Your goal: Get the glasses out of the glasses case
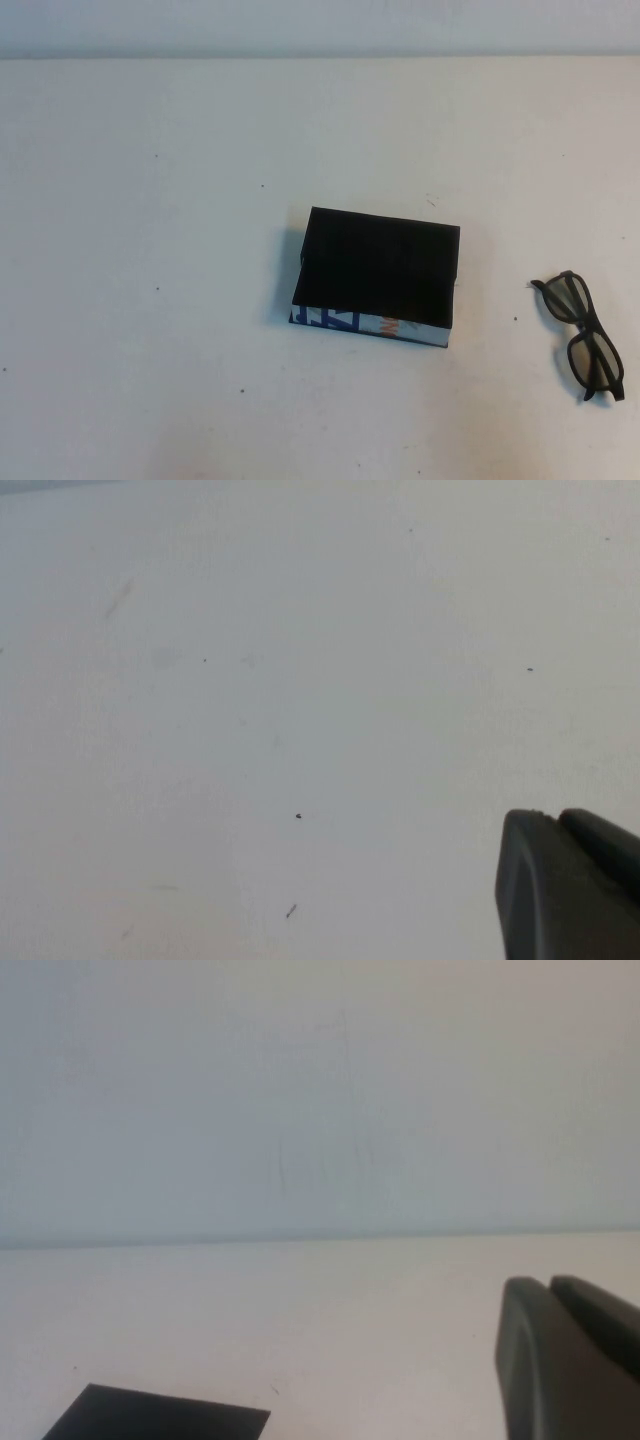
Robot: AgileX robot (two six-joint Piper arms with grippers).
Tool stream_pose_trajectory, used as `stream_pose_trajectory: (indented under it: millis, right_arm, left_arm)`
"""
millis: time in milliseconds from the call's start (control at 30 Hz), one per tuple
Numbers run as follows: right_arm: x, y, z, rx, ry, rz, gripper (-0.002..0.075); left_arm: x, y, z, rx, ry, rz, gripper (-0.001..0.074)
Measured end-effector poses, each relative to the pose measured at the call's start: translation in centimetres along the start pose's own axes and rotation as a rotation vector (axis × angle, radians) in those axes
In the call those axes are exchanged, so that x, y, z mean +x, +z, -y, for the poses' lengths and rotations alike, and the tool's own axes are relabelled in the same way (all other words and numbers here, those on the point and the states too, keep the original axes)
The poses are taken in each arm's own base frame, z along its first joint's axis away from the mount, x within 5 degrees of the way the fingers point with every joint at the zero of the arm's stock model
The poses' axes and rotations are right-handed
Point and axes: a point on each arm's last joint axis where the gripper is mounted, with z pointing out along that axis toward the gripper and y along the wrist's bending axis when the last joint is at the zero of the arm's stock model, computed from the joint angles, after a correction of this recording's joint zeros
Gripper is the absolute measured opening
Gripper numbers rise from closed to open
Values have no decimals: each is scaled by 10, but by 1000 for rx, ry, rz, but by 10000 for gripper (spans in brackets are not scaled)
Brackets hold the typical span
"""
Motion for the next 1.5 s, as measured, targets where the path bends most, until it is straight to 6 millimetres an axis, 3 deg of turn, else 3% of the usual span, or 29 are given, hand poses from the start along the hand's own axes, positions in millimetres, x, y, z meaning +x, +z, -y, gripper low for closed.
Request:
stream_pose_trajectory:
  millis: [300,667,1000,1500]
  right_arm:
    - [25,4,4,7,14,-80,-18]
    - [105,-9,19,45,-148,-156,-18]
    - [113,-12,19,35,-183,-213,-18]
    - [115,-13,16,18,-98,-238,-18]
  left_arm:
    - [0,0,0,0,0,0,-5]
    - [0,0,0,0,0,0,-5]
    - [0,0,0,0,0,0,-5]
    - [0,0,0,0,0,0,-5]
